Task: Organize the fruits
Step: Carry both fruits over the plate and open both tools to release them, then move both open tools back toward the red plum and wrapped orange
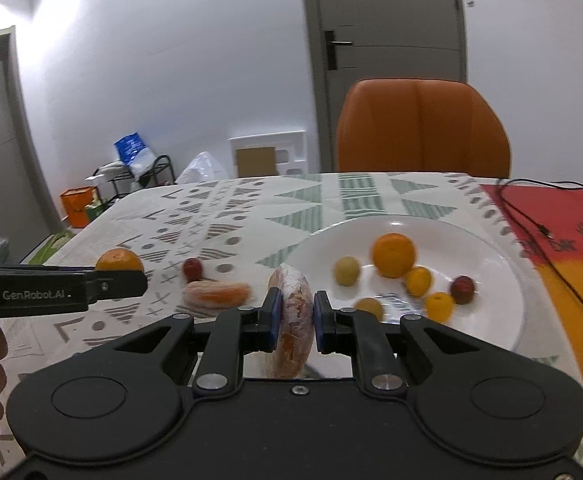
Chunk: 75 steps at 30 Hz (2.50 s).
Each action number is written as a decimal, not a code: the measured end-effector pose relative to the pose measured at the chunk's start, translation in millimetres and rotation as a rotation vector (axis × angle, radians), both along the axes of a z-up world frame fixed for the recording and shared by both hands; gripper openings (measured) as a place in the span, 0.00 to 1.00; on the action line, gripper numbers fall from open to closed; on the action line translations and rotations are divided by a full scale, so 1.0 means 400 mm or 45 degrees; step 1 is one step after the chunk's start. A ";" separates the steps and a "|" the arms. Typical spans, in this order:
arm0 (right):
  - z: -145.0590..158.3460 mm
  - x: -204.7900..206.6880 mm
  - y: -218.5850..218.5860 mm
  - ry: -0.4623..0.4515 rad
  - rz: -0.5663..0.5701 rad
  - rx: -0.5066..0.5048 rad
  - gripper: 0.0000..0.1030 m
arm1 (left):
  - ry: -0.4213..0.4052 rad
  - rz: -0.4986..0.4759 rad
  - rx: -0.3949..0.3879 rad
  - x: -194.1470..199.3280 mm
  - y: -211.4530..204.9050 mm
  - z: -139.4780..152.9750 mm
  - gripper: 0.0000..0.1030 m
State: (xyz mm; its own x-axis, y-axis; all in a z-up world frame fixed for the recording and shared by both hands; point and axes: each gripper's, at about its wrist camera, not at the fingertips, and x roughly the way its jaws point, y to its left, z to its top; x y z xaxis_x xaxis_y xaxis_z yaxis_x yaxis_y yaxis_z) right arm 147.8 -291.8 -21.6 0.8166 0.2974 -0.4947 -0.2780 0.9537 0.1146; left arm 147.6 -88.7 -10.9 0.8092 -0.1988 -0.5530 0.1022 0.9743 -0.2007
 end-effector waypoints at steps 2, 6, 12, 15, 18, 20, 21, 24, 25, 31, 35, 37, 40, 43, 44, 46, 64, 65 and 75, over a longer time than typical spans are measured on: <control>-0.001 0.001 -0.016 0.001 -0.022 0.003 0.15 | -0.001 -0.014 0.001 0.006 -0.012 0.000 0.34; -0.004 0.002 -0.050 0.000 -0.062 0.010 0.15 | -0.001 -0.043 0.005 0.018 -0.037 0.001 0.34; -0.018 0.009 -0.089 0.013 -0.102 0.015 0.14 | 0.006 -0.073 0.012 0.035 -0.074 -0.004 0.34; -0.025 0.015 -0.107 0.019 -0.123 0.027 0.14 | 0.012 -0.088 0.018 0.041 -0.091 -0.008 0.34; -0.034 0.023 -0.130 0.030 -0.184 0.044 0.15 | 0.017 -0.100 0.025 0.050 -0.107 -0.011 0.34; -0.040 0.027 -0.146 0.033 -0.209 0.048 0.17 | 0.020 -0.108 0.028 0.056 -0.116 -0.014 0.34; -0.042 0.027 -0.153 0.033 -0.218 0.050 0.21 | 0.021 -0.113 0.031 0.059 -0.122 -0.014 0.34; -0.045 0.026 -0.169 0.038 -0.234 0.059 0.22 | 0.026 -0.127 0.037 0.069 -0.141 -0.017 0.34; -0.046 0.026 -0.173 0.041 -0.232 0.065 0.22 | 0.026 -0.132 0.037 0.073 -0.147 -0.017 0.34; -0.048 0.024 -0.191 0.050 -0.223 0.086 0.22 | 0.024 -0.171 0.047 0.088 -0.189 -0.015 0.34; -0.046 0.019 -0.203 0.048 -0.227 0.099 0.22 | 0.021 -0.193 0.054 0.096 -0.213 -0.014 0.35; -0.044 0.016 -0.207 0.046 -0.229 0.101 0.22 | 0.019 -0.202 0.056 0.099 -0.224 -0.013 0.35; -0.044 0.013 -0.213 0.045 -0.231 0.102 0.22 | 0.017 -0.215 0.059 0.104 -0.239 -0.012 0.35; -0.045 0.011 -0.219 0.048 -0.235 0.109 0.22 | 0.023 -0.221 0.059 0.106 -0.248 -0.011 0.35; -0.046 0.009 -0.220 0.050 -0.236 0.112 0.22 | 0.026 -0.220 0.058 0.107 -0.249 -0.012 0.35; -0.046 0.007 -0.220 0.053 -0.231 0.118 0.22 | 0.017 -0.210 0.059 0.105 -0.248 -0.011 0.35; -0.035 -0.002 -0.147 0.051 -0.147 0.120 0.27 | 0.019 -0.098 0.080 0.061 -0.146 0.008 0.45; -0.034 -0.003 -0.140 0.050 -0.139 0.120 0.27 | 0.016 -0.087 0.084 0.056 -0.137 0.009 0.47; -0.020 -0.007 -0.068 0.041 -0.065 0.109 0.35 | -0.004 0.001 0.103 0.025 -0.056 0.017 0.72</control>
